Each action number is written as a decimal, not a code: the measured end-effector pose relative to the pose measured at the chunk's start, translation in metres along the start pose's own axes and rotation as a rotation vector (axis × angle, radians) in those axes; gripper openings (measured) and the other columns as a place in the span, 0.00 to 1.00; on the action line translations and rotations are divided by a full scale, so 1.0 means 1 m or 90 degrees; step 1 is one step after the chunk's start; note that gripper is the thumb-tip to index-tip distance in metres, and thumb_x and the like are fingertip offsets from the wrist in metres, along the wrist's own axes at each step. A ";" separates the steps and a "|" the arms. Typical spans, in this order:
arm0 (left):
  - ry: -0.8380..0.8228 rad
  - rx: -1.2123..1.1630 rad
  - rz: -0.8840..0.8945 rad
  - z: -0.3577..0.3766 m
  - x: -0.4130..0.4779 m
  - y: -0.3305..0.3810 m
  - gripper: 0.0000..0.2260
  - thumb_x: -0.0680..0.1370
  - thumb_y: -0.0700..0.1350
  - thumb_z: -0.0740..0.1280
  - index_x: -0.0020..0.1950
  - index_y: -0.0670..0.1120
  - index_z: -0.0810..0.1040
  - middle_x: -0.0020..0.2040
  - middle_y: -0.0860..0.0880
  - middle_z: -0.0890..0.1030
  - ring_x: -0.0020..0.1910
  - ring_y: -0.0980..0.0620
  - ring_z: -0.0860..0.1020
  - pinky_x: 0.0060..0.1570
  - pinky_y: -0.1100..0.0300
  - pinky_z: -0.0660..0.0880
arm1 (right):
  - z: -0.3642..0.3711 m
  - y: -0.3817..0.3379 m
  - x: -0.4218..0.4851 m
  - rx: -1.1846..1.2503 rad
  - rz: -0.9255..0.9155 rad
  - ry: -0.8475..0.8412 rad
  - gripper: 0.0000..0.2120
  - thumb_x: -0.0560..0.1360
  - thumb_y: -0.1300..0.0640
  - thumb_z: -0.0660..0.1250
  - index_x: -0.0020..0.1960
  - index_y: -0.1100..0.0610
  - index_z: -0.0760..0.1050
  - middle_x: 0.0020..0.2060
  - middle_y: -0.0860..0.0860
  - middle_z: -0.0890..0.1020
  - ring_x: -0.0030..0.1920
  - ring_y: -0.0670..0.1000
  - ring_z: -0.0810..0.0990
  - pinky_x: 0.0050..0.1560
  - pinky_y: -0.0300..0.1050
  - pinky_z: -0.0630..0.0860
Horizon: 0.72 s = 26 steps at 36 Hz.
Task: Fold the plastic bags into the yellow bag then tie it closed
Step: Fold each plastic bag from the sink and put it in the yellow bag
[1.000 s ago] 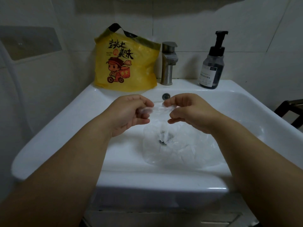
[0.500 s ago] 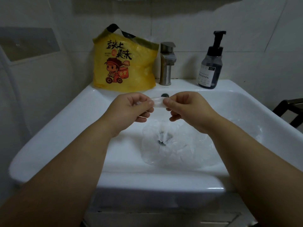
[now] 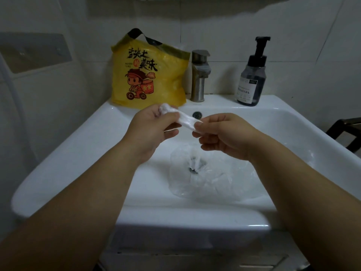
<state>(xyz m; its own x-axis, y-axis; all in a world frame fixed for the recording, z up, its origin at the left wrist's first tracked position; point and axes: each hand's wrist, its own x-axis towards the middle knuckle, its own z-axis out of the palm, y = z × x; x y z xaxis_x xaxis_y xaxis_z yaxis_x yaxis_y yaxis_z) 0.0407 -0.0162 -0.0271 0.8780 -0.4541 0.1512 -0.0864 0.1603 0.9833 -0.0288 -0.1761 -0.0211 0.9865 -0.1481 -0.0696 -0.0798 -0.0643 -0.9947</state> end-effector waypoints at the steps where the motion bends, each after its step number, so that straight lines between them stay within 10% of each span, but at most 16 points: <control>1: -0.011 -0.028 -0.011 0.000 0.000 0.000 0.03 0.79 0.38 0.65 0.49 0.45 0.78 0.43 0.50 0.81 0.38 0.59 0.81 0.38 0.66 0.77 | 0.000 0.000 0.000 0.003 0.006 -0.008 0.03 0.76 0.61 0.68 0.45 0.59 0.79 0.39 0.54 0.83 0.37 0.50 0.79 0.42 0.43 0.80; 7: -0.053 -0.197 -0.040 0.005 0.002 0.001 0.03 0.76 0.43 0.67 0.49 0.46 0.75 0.39 0.52 0.80 0.41 0.57 0.79 0.43 0.65 0.77 | 0.009 0.002 0.000 0.007 -0.037 -0.008 0.04 0.77 0.61 0.66 0.46 0.62 0.78 0.37 0.53 0.81 0.34 0.48 0.76 0.39 0.40 0.78; 12: -0.234 0.044 -0.083 0.017 -0.008 -0.010 0.18 0.70 0.57 0.64 0.55 0.49 0.78 0.48 0.50 0.84 0.53 0.52 0.81 0.57 0.56 0.76 | 0.025 0.006 0.000 0.050 -0.088 -0.039 0.08 0.78 0.65 0.62 0.52 0.67 0.78 0.36 0.56 0.79 0.34 0.49 0.77 0.38 0.42 0.74; 26: 0.026 -0.064 -0.070 0.011 0.003 0.005 0.19 0.83 0.53 0.57 0.39 0.44 0.79 0.30 0.52 0.79 0.32 0.56 0.77 0.33 0.64 0.75 | 0.021 0.002 0.000 0.020 -0.056 -0.069 0.07 0.77 0.62 0.65 0.42 0.62 0.79 0.33 0.54 0.80 0.32 0.46 0.76 0.37 0.39 0.75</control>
<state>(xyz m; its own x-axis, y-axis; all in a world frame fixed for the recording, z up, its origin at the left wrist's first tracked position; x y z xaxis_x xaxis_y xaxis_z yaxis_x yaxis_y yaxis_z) 0.0382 -0.0263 -0.0209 0.8982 -0.4379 0.0369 0.0568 0.1990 0.9784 -0.0258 -0.1558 -0.0245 0.9993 -0.0356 0.0113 0.0098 -0.0419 -0.9991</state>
